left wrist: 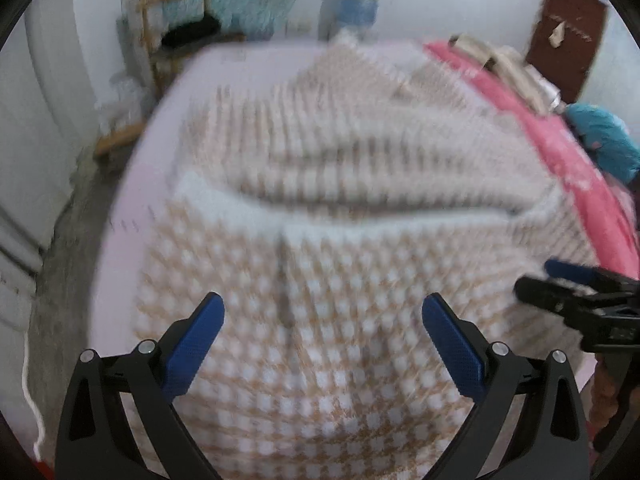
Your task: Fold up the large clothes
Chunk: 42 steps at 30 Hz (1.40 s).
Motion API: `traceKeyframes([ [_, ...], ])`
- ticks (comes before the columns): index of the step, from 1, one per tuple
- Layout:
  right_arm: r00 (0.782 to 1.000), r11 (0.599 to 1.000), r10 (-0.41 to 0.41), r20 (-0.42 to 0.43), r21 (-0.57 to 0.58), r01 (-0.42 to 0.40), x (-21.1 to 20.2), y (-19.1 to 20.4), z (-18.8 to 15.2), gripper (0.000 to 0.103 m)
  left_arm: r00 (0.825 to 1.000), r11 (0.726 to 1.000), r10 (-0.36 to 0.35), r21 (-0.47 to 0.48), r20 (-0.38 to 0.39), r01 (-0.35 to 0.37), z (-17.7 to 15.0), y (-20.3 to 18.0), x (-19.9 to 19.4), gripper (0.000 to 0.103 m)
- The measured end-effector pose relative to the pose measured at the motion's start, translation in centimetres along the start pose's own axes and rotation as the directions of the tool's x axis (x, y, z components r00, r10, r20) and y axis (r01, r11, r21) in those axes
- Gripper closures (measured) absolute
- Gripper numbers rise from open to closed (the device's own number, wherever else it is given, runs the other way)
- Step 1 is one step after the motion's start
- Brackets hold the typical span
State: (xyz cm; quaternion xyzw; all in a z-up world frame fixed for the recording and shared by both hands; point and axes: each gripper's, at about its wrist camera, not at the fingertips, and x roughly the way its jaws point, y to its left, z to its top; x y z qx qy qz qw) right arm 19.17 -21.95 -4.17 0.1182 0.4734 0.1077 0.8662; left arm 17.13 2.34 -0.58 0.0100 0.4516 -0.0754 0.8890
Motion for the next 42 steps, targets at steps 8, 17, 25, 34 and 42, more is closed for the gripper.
traceKeyframes([
  [8,0.988,0.995,0.083,0.134,-0.065,-0.075,-6.2,-0.9,8.2,0.008,0.967,1.000,-0.030,0.004,0.255,0.030,11.3,3.2,-3.9,0.006],
  [17,0.988,0.995,0.051,0.145,-0.096,-0.037,-2.3,-3.9,24.4,0.013,0.966,0.978,-0.200,-0.028,0.164,0.207,25.0,2.7,5.8,0.015],
  [25,0.996,0.996,0.086,0.019,0.015,-0.086,6.3,-8.0,33.1,0.031,0.957,0.942,-0.286,-0.199,-0.045,0.272,32.0,1.7,18.6,0.017],
  [34,0.989,0.991,0.127,-0.071,0.043,-0.124,8.6,-9.5,32.9,0.091,0.947,0.942,-0.295,-0.206,-0.130,0.265,31.7,1.1,21.6,0.078],
  [42,0.990,0.980,0.138,0.009,-0.146,-0.135,0.6,-6.3,26.1,0.093,0.934,0.936,-0.353,-0.015,-0.049,0.353,27.8,-0.1,11.9,0.086],
])
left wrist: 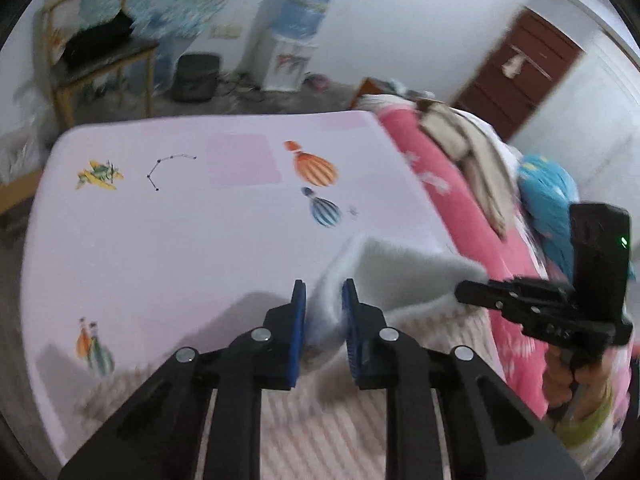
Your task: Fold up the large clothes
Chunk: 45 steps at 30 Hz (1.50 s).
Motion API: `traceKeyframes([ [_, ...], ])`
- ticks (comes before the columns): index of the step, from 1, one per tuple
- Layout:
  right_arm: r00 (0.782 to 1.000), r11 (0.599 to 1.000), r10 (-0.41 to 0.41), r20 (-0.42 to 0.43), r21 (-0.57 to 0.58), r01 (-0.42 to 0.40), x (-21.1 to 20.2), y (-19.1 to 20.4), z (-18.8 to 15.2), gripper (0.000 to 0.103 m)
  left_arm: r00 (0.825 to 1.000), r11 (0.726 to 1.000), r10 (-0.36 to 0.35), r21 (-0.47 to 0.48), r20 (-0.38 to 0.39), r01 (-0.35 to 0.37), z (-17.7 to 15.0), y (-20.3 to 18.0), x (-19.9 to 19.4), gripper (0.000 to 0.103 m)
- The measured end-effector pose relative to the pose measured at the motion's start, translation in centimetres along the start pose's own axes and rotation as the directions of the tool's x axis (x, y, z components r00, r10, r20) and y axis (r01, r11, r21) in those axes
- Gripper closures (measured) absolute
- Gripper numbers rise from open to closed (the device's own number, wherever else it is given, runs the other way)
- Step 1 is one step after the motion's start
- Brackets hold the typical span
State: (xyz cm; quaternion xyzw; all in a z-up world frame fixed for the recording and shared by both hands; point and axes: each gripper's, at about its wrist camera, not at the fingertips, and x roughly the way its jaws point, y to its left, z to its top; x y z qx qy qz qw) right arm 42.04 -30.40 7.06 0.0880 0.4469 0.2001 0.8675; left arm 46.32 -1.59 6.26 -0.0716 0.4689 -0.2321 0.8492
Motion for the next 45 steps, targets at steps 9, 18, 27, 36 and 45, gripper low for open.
traceKeyframes([
  [9,0.980,0.980,0.197,0.032,0.019,-0.198,-5.7,2.2,-6.7,0.083,0.999,0.987,0.028,0.159,-0.018,-0.024,-10.1,-2.1,-3.9,0.087],
  [18,0.989,0.990,0.143,-0.036,-0.001,-0.143,1.0,4.4,-3.8,0.089,0.998,0.988,0.055,0.148,-0.028,-0.050,-13.8,-1.4,-2.6,0.087],
  [27,0.984,0.995,0.051,-0.170,-0.079,-0.065,2.6,4.7,-7.6,0.087,0.999,0.988,-0.004,0.156,0.036,-0.002,-14.6,0.1,-7.3,0.087],
  [36,0.996,0.994,-0.066,-0.064,-0.092,0.060,4.3,5.3,-4.0,0.087,0.990,0.983,0.137,0.118,0.022,-0.139,-8.1,0.2,0.4,0.087],
  [45,0.998,0.996,-0.039,-0.044,-0.084,0.035,3.1,4.1,-6.8,0.082,0.996,0.997,0.073,0.024,-0.059,-0.072,-7.7,2.4,1.3,0.087],
])
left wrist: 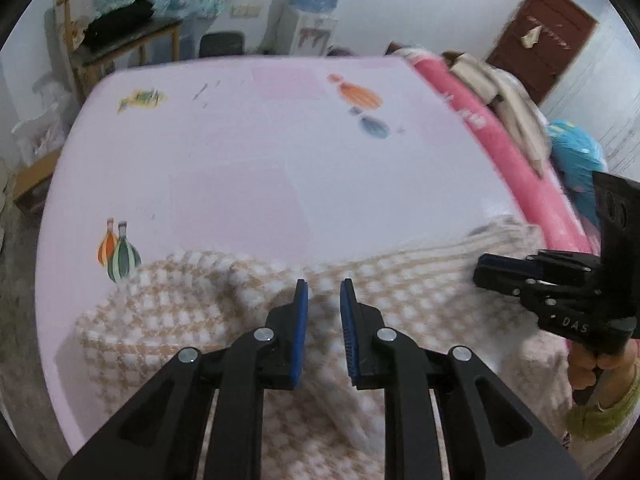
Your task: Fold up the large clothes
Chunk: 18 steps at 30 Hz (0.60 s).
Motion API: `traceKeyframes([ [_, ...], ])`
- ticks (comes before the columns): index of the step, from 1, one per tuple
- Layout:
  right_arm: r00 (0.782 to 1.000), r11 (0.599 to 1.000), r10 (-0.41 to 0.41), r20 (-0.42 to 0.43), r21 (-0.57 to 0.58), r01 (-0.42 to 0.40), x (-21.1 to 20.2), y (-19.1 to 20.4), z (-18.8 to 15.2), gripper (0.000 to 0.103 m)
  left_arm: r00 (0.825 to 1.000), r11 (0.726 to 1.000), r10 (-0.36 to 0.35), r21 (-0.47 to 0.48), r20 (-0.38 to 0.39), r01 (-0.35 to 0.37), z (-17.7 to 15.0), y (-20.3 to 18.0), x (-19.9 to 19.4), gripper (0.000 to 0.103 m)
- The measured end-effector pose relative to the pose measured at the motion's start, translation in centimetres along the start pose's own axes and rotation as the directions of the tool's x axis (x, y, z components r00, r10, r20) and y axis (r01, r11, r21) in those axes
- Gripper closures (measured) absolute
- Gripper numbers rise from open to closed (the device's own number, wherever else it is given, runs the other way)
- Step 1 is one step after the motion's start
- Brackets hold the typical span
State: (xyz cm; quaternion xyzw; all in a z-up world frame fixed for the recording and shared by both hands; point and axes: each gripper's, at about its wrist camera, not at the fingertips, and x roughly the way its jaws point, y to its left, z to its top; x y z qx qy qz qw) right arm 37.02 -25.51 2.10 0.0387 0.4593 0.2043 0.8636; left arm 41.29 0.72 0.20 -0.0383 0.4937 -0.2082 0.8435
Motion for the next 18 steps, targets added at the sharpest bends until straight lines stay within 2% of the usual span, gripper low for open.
traceKeyframes([
  [2,0.999,0.999,0.032,0.023,-0.032,-0.031,-0.8,1.0,-0.3,0.080,0.997,0.996,-0.071,0.049,0.029,0.069,-0.1,-1.3,-1.3,0.087],
  [4,1.000,0.996,0.003,0.021,-0.087,-0.001,-0.4,2.3,-0.5,0.075,0.995,0.983,-0.096,0.161,0.023,0.091,-0.9,-3.7,-1.3,0.087],
  [5,0.999,0.994,-0.035,-0.008,-0.107,0.034,0.7,2.6,-1.0,0.071,0.997,0.979,-0.082,0.186,0.008,0.079,-1.2,-4.3,-0.8,0.087],
  [7,1.000,0.995,-0.024,-0.004,-0.100,0.024,1.9,2.5,-1.3,0.070,0.995,0.970,0.026,0.243,-0.092,-0.003,-2.7,-5.1,2.3,0.087],
  [8,1.000,0.996,-0.013,-0.010,-0.091,0.012,1.6,2.3,-1.4,0.070,0.995,0.968,0.037,0.249,-0.097,-0.011,-3.1,-5.1,2.9,0.087],
  [9,1.000,0.998,-0.012,-0.019,-0.063,0.011,1.1,2.0,-1.4,0.070,0.997,0.969,0.025,0.248,-0.067,-0.007,-3.3,-5.1,2.5,0.087],
  [11,1.000,0.999,-0.016,-0.011,-0.035,0.015,-0.5,2.0,-1.8,0.070,0.997,0.978,0.014,0.208,-0.071,0.002,-3.3,-4.7,1.3,0.087],
  [13,0.999,0.997,-0.028,0.022,-0.065,0.029,-1.8,2.3,-2.6,0.070,0.999,0.978,-0.024,0.207,-0.043,0.033,-4.0,-4.3,-0.2,0.086],
  [14,0.998,0.995,-0.052,0.028,-0.080,0.054,-2.2,2.4,-3.2,0.068,0.999,0.975,-0.022,0.221,-0.036,0.029,-4.3,-4.3,-0.5,0.086],
  [16,0.995,0.990,-0.103,-0.013,-0.102,0.101,-0.9,1.8,-4.6,0.068,0.997,0.972,0.017,0.235,-0.073,0.000,-5.5,-3.8,0.3,0.081],
  [18,0.995,0.988,-0.101,0.004,-0.121,0.100,-0.7,1.8,-5.4,0.068,0.998,0.974,-0.003,0.226,-0.067,0.018,-5.8,-3.7,0.3,0.080],
])
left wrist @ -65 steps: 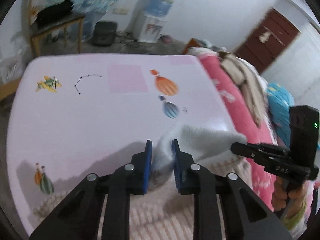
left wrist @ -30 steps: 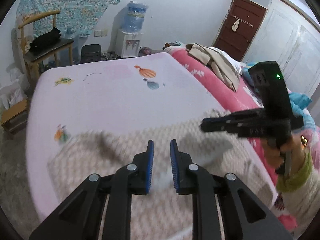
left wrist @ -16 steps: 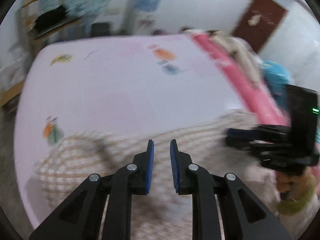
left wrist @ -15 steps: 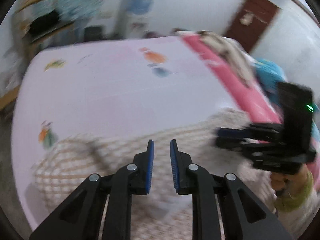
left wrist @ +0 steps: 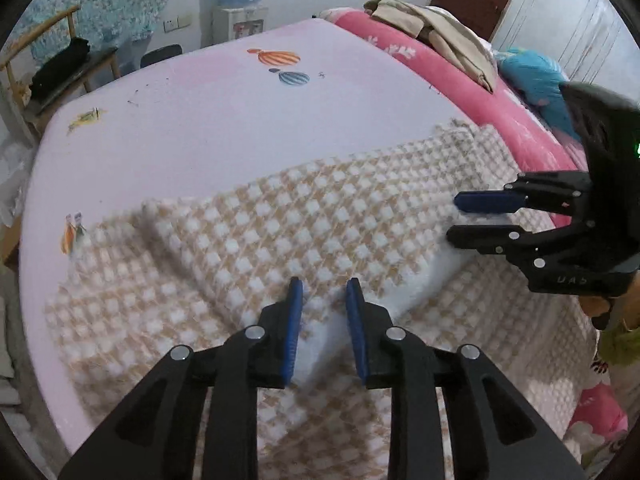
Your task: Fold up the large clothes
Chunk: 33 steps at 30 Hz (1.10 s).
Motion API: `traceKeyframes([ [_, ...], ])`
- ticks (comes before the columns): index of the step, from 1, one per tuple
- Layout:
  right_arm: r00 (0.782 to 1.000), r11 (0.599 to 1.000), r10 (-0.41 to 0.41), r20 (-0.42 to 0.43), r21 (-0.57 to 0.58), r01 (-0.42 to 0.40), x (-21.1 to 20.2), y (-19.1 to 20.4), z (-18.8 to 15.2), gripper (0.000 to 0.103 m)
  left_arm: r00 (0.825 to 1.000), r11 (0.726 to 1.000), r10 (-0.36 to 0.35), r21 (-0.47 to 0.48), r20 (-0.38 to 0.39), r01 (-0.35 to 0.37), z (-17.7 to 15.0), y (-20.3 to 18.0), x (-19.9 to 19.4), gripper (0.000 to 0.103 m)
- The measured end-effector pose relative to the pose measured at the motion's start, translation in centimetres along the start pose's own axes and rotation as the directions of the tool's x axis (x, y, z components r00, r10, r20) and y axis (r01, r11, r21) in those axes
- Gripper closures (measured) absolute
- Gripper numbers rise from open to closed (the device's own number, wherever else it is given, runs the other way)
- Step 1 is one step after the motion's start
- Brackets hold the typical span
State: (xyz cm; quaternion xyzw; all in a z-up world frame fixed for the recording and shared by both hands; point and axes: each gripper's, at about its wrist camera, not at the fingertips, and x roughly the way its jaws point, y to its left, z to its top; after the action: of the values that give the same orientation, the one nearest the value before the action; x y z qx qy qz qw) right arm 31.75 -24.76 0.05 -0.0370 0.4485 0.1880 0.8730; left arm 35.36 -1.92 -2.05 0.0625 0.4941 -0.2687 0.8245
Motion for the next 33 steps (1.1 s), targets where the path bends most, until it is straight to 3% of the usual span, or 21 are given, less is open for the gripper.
traceKeyframes([
  [3,1.000,0.999,-0.020,-0.012,0.027,0.020,-1.2,0.3,0.9,0.068,1.000,1.000,0.004,-0.024,0.003,-0.004,0.6,0.0,-1.0,0.080],
  [6,0.998,0.999,-0.043,0.036,0.030,0.042,-2.1,0.0,2.5,0.067,0.998,1.000,0.023,-0.018,0.055,-0.022,1.4,0.0,-2.2,0.080],
  [12,0.996,0.989,-0.051,0.067,0.145,0.041,-0.2,-2.7,4.7,0.067,0.995,0.993,0.047,-0.109,0.090,-0.037,4.2,1.5,-1.1,0.080],
  [16,0.994,0.988,-0.093,0.056,0.129,0.085,2.1,-3.0,4.3,0.067,0.996,0.985,0.093,-0.149,0.012,-0.090,4.4,2.9,1.9,0.080],
  [20,0.994,0.986,-0.101,0.047,0.137,0.094,0.9,-2.7,4.1,0.067,0.997,0.982,0.075,-0.174,0.022,-0.070,4.0,3.3,1.4,0.080],
  [22,0.996,0.989,-0.054,0.074,0.140,0.043,-0.6,-2.0,3.7,0.067,0.997,0.987,0.058,-0.150,0.055,-0.049,3.6,2.7,-0.4,0.080],
  [25,0.995,0.994,-0.045,0.093,0.099,0.035,-1.7,-0.8,2.8,0.066,0.996,0.998,0.025,-0.064,0.083,-0.020,2.5,0.9,-1.6,0.079],
  [28,0.995,0.993,-0.099,0.021,0.059,0.097,0.4,-0.2,1.7,0.064,0.995,0.996,0.094,0.001,-0.022,-0.094,0.7,-0.4,0.3,0.074],
  [32,0.987,0.986,-0.157,0.031,0.056,0.155,-1.4,1.2,1.1,0.059,0.986,0.986,0.167,0.014,0.004,-0.167,-0.2,-1.7,-1.2,0.073],
  [33,0.987,0.987,-0.150,0.048,0.059,0.147,-2.4,1.7,0.7,0.053,0.985,0.986,0.167,0.003,0.029,-0.168,-0.8,-2.0,-2.5,0.067],
])
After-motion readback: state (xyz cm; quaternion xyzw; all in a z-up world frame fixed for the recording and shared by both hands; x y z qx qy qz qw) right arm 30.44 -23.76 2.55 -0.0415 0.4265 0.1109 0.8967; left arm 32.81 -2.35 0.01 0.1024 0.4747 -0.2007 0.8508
